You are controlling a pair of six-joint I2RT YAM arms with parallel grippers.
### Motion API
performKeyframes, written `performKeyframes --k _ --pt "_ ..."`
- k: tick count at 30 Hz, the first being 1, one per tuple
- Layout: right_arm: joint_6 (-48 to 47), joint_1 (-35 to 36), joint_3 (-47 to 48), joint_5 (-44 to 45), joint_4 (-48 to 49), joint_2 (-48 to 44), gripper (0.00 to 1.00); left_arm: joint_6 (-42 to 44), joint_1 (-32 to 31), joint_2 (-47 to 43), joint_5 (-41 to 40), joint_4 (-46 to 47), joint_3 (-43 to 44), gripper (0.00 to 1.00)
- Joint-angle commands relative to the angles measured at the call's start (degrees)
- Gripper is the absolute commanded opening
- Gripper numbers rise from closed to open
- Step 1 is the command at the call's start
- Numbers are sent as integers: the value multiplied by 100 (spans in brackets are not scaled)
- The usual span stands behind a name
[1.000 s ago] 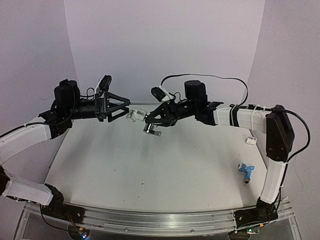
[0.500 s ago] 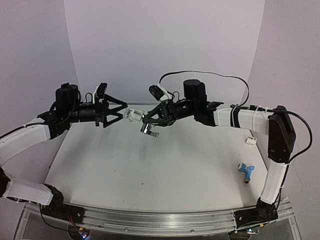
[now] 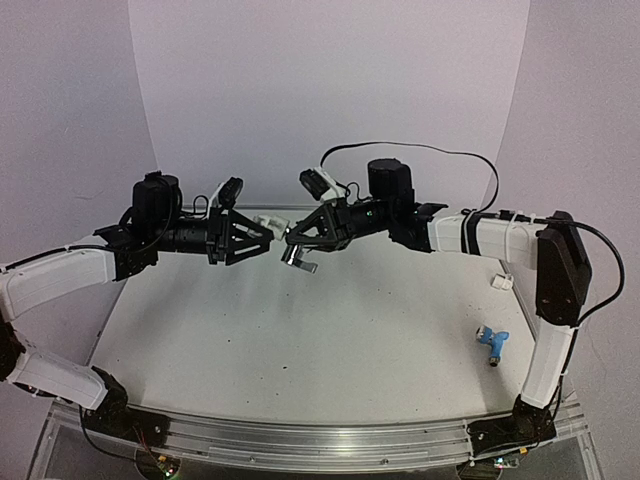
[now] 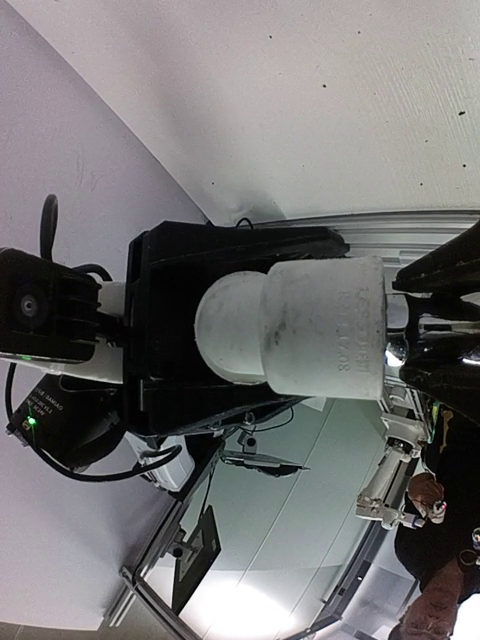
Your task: Install the water faucets
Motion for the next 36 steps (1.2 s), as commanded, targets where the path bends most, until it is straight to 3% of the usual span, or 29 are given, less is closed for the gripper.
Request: performKeyframes --k 1,5,11,13,14,15,16,19,22,24,25,30,36 --pt "-79 6 177 -47 351 -177 0 -49 236 56 -205 300 291 45" --pt "-99 6 143 -25 342 -199 0 0 249 150 -31 320 431 53" --pt "-104 6 168 -45 333 -153 0 -77 241 152 63 482 408 51" --pt "-79 6 168 -50 333 -127 0 -102 240 139 45 582 414 39" --pt "-78 7 168 -35 333 -110 0 -81 240 112 -25 614 407 27" --pt "-75 6 176 -29 331 -109 0 -70 240 93 -89 613 399 21" --pt "-65 6 179 5 329 -96 3 -64 245 50 -234 613 357 11" --pt "-73 -20 112 257 220 -88 30 11 317 -106 -566 613 144 1" --pt "-254 -225 -44 880 -346 -138 66 -24 746 -356 -768 613 -271 0" --pt "-359 -522 -261 1346 -803 -205 82 -59 1107 -514 -795 604 -643 0" --pt "-255 -821 -543 1499 -892 -268 97 -13 1480 -580 -748 588 -907 0" --pt "-676 -1271 -1223 2112 -1334 -628 98 293 2577 -562 -670 602 -1707 0" --pt "-1423 -1310 -1474 2595 -2272 -982 98 267 3834 605 -149 1584 -2228 0"
